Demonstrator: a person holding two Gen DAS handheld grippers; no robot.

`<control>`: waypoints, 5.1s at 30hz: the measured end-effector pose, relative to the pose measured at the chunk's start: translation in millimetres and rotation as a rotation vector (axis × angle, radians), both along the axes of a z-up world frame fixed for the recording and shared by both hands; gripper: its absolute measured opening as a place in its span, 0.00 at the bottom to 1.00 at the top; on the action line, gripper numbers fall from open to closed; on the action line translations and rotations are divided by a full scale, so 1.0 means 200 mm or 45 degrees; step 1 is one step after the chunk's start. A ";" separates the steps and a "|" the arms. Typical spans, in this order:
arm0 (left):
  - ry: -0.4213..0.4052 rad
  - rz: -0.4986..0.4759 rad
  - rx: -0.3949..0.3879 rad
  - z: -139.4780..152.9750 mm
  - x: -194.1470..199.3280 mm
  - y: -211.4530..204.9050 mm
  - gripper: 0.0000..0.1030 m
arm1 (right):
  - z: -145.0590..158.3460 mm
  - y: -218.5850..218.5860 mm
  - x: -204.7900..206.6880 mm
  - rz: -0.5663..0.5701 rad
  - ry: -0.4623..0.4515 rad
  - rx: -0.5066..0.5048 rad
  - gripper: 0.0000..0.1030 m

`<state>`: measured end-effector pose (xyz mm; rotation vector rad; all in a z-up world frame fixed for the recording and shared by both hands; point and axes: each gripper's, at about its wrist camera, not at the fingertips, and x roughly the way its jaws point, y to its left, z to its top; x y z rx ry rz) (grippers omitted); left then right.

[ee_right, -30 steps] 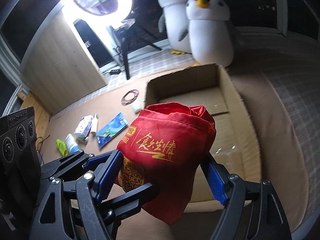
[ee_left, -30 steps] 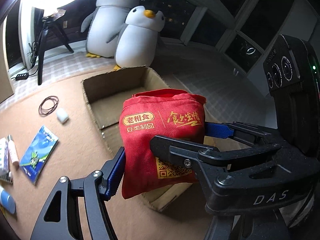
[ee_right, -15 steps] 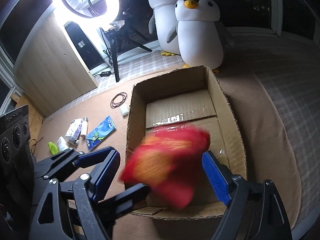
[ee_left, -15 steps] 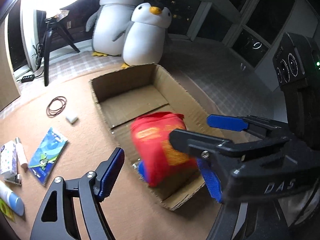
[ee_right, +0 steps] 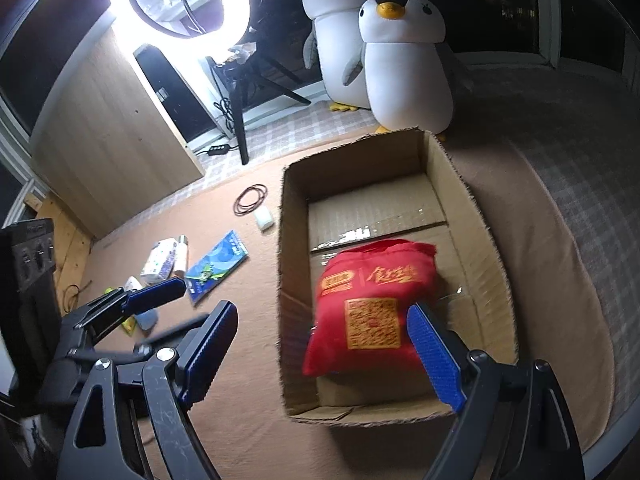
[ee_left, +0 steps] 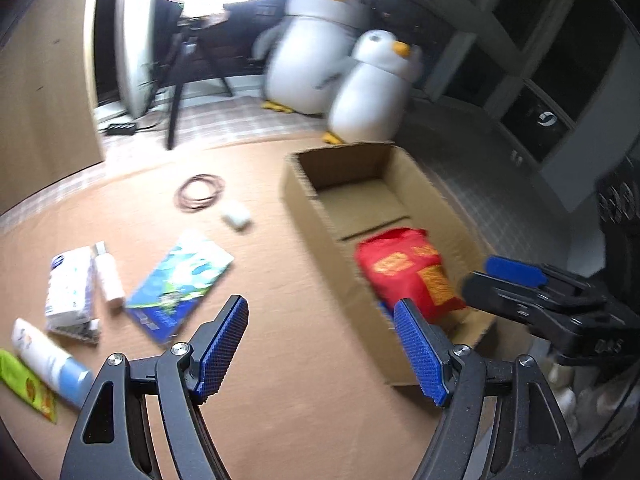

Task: Organize objects
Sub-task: 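Carry the red bag with both tools into the cardboard box and release, then move the left tool to the white tissue pack and close on it, then grasp the tissue pack with the right tool while the left tool releases it, then carry the tissue pack with the right tool into the box and release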

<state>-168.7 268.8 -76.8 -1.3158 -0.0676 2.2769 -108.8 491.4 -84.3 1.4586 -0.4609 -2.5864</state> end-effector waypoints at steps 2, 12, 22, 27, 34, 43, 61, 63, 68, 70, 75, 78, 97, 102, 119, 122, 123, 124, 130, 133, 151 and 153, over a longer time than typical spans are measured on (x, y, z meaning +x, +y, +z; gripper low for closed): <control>-0.007 0.038 -0.003 -0.01 -0.02 -0.08 0.76 | 0.01 -0.03 0.02 -0.001 0.010 0.001 0.82; -0.049 0.318 -0.063 -0.06 -0.19 -0.56 0.76 | 0.05 -0.16 0.10 0.001 0.036 -0.046 0.82; -0.144 0.527 -0.091 -0.20 -0.43 -0.94 0.75 | -0.04 -0.31 0.13 0.033 -0.030 -0.034 0.82; -0.198 0.556 -0.081 -0.28 -0.52 -1.02 0.67 | -0.07 -0.34 0.14 0.028 -0.057 -0.025 0.82; -0.251 0.555 -0.071 -0.38 -0.59 -1.03 0.50 | -0.09 -0.37 0.15 0.014 -0.079 -0.017 0.82; -0.282 0.478 -0.039 -0.41 -0.56 -0.98 0.33 | -0.12 -0.37 0.16 0.009 -0.104 -0.005 0.82; -0.238 0.311 -0.072 -0.39 -0.17 -0.73 0.32 | -0.15 -0.44 0.13 0.059 -0.121 -0.027 0.82; -0.241 0.264 -0.080 -0.40 -0.12 -0.68 0.32 | -0.16 -0.43 0.14 0.057 -0.122 -0.028 0.82; -0.253 0.238 -0.049 -0.42 -0.01 -0.62 0.32 | -0.17 -0.42 0.15 0.045 -0.126 -0.027 0.82; -0.261 0.231 -0.031 -0.42 0.03 -0.61 0.32 | -0.17 -0.42 0.16 0.045 -0.124 -0.027 0.82; -0.258 0.201 -0.015 -0.42 0.15 -0.55 0.32 | -0.18 -0.41 0.16 0.050 -0.118 -0.022 0.82; -0.253 0.174 -0.018 -0.43 0.22 -0.52 0.32 | -0.18 -0.42 0.17 0.059 -0.111 -0.009 0.82; -0.239 0.164 0.139 -0.42 0.41 -0.57 0.67 | -0.40 -0.71 0.06 0.334 -0.257 -0.090 0.84; -0.251 0.175 0.156 -0.43 0.40 -0.57 0.62 | -0.46 -0.74 0.02 0.363 -0.296 -0.120 0.84; -0.270 0.155 0.157 -0.45 0.37 -0.48 0.42 | -0.49 -0.82 -0.02 0.478 -0.327 -0.132 0.39; -0.241 0.138 0.154 -0.40 0.36 -0.45 0.42 | -0.46 -0.79 -0.02 0.465 -0.308 -0.142 0.39; -0.225 0.130 0.155 -0.38 0.35 -0.43 0.42 | -0.44 -0.78 -0.02 0.462 -0.295 -0.140 0.39; -0.213 0.124 0.155 -0.36 0.34 -0.42 0.42 | -0.42 -0.77 -0.02 0.457 -0.277 -0.134 0.39; -0.113 0.046 0.154 -0.19 0.25 -0.26 0.42 | -0.24 -0.64 -0.05 0.407 -0.159 -0.106 0.39; -0.066 0.010 0.164 -0.10 0.20 -0.15 0.42 | -0.15 -0.55 -0.07 0.363 -0.105 -0.100 0.39; 0.027 -0.139 0.154 0.05 -0.09 0.49 0.42 | 0.06 0.04 -0.25 0.148 0.014 -0.014 0.39; 0.023 -0.141 0.152 0.04 -0.14 0.52 0.54 | 0.06 0.06 -0.27 0.135 0.023 0.002 0.39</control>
